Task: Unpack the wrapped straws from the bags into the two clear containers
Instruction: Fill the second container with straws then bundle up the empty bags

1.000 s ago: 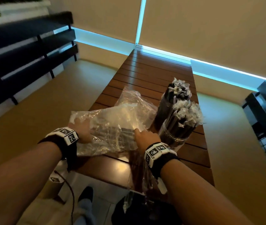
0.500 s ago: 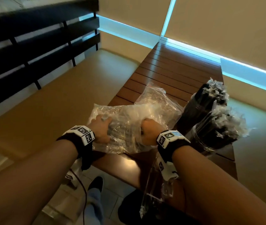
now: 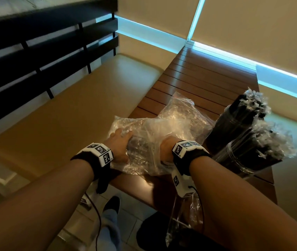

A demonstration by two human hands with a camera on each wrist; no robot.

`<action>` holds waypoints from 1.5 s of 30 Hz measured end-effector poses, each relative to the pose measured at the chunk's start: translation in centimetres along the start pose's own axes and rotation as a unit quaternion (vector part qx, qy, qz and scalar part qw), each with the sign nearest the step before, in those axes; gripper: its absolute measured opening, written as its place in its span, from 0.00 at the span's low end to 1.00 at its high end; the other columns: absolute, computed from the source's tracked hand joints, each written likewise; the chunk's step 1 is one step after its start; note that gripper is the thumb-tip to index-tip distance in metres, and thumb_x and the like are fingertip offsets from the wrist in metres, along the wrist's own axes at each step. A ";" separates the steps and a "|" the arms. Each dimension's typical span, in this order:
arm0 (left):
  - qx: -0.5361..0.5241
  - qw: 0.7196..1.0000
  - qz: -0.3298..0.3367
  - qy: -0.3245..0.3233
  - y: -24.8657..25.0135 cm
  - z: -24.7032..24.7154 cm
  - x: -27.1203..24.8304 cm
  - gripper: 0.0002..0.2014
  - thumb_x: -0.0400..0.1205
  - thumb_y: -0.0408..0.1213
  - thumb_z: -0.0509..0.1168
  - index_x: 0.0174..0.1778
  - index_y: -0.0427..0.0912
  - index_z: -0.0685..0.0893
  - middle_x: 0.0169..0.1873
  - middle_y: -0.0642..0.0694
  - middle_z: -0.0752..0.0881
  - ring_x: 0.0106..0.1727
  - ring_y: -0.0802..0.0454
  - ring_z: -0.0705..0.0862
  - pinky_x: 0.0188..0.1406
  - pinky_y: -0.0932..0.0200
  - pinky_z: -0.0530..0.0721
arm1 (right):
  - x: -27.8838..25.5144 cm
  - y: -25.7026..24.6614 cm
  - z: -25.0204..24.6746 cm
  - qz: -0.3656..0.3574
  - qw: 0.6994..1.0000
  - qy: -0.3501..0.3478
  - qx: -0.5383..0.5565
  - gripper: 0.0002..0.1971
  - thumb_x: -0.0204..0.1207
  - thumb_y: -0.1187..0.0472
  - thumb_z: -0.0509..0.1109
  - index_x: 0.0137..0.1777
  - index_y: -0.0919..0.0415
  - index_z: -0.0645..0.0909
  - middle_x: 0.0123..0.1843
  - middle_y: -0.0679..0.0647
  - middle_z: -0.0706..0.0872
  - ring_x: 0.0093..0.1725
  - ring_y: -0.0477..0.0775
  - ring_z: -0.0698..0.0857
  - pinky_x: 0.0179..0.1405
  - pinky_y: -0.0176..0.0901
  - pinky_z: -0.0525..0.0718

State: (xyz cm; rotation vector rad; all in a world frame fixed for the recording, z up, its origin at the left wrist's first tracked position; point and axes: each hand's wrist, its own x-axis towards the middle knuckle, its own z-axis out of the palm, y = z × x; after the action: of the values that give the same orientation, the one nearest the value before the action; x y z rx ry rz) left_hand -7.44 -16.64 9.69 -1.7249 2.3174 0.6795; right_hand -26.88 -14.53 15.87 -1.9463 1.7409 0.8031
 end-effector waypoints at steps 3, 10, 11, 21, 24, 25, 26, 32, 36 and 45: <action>0.000 1.000 -0.005 0.002 0.1 -0.1 0.2 0.59 0.69 0.48 0.81 0.87 0.56 0.46 0.84 0.37 0.49 0.83 0.34 0.60 0.78 0.40 0.72 | 0.0 1.4 -0.1 0.028 0.999 0.035 0.004 0.16 0.70 0.51 0.69 0.54 0.60 0.82 0.58 0.61 0.84 0.51 0.64 0.83 0.54 0.51 0.84; 0.000 1.000 -0.022 0.008 0.5 -0.2 0.4 0.57 0.68 0.51 0.80 0.86 0.54 0.49 0.81 0.36 0.54 0.80 0.33 0.64 0.76 0.40 0.74 | -3.4 2.8 -1.5 0.026 0.994 0.100 0.034 0.13 0.73 0.51 0.71 0.52 0.57 0.79 0.51 0.59 0.84 0.47 0.62 0.85 0.49 0.50 0.87; 0.000 1.000 -0.026 0.008 0.6 -0.1 0.4 0.57 0.67 0.51 0.81 0.85 0.54 0.50 0.81 0.36 0.55 0.79 0.33 0.65 0.76 0.40 0.74 | -3.6 3.2 -1.6 0.029 0.994 0.102 0.025 0.14 0.74 0.52 0.71 0.55 0.59 0.80 0.53 0.60 0.84 0.49 0.63 0.86 0.50 0.51 0.87; 0.029 0.997 -0.068 -0.004 2.6 -0.3 0.6 0.55 0.67 0.58 0.77 0.84 0.53 0.52 0.81 0.34 0.57 0.74 0.34 0.74 0.70 0.46 0.79 | -13.6 6.0 -6.3 0.094 0.958 0.226 -0.151 0.09 0.79 0.56 0.67 0.39 0.53 0.72 0.31 0.49 0.72 0.31 0.54 0.74 0.39 0.45 0.77; 0.025 0.998 -0.055 -0.002 5.0 -0.8 0.4 0.54 0.67 0.61 0.75 0.85 0.48 0.54 0.81 0.34 0.61 0.75 0.36 0.74 0.70 0.46 0.80 | -16.7 7.7 -7.1 0.139 0.944 0.267 -0.132 0.05 0.82 0.55 0.65 0.47 0.54 0.80 0.34 0.50 0.76 0.40 0.58 0.80 0.46 0.50 0.81; 0.031 0.998 -0.049 0.007 5.7 -0.9 0.4 0.53 0.68 0.63 0.73 0.85 0.47 0.55 0.81 0.35 0.63 0.76 0.37 0.73 0.72 0.46 0.78 | -17.7 8.1 -7.4 0.154 0.943 0.275 -0.110 0.07 0.82 0.55 0.64 0.52 0.55 0.83 0.39 0.52 0.80 0.44 0.59 0.82 0.49 0.52 0.80; 0.044 0.998 -0.043 0.016 6.4 -1.0 0.2 0.54 0.68 0.66 0.71 0.85 0.46 0.56 0.81 0.37 0.64 0.78 0.37 0.71 0.74 0.46 0.75 | -18.5 8.6 -7.6 0.169 0.940 0.283 -0.092 0.10 0.82 0.55 0.64 0.56 0.56 0.84 0.46 0.55 0.84 0.50 0.60 0.84 0.50 0.54 0.79; 0.105 0.993 -0.020 0.040 9.2 -2.4 -2.2 0.53 0.67 0.75 0.58 0.86 0.51 0.56 0.83 0.40 0.60 0.82 0.36 0.62 0.81 0.37 0.64 | -22.4 10.7 -8.1 0.209 0.891 0.403 -0.015 0.12 0.80 0.54 0.70 0.59 0.58 0.81 0.49 0.56 0.84 0.49 0.60 0.85 0.43 0.50 0.75; 0.018 0.986 0.075 0.150 12.8 -7.9 -3.8 0.41 0.69 0.63 0.64 0.79 0.55 0.69 0.77 0.44 0.70 0.77 0.40 0.71 0.74 0.37 0.70 | -23.3 11.0 -7.3 0.207 0.862 0.461 0.048 0.10 0.80 0.56 0.69 0.58 0.58 0.76 0.54 0.57 0.86 0.53 0.63 0.86 0.43 0.51 0.74; -0.719 0.654 0.234 0.037 24.5 -17.1 -10.7 0.34 0.65 0.60 0.79 0.61 0.42 0.83 0.45 0.48 0.93 0.57 0.49 0.89 0.68 0.41 0.81 | -20.4 6.9 -3.5 0.076 0.814 0.509 0.268 0.14 0.77 0.54 0.68 0.58 0.54 0.69 0.42 0.54 0.86 0.42 0.61 0.88 0.41 0.55 0.88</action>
State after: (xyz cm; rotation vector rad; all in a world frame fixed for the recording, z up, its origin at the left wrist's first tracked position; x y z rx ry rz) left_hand -24.91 -9.74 35.27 -1.2092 2.1824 3.1972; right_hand -34.27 -2.36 32.42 -1.9092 2.3121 -0.8486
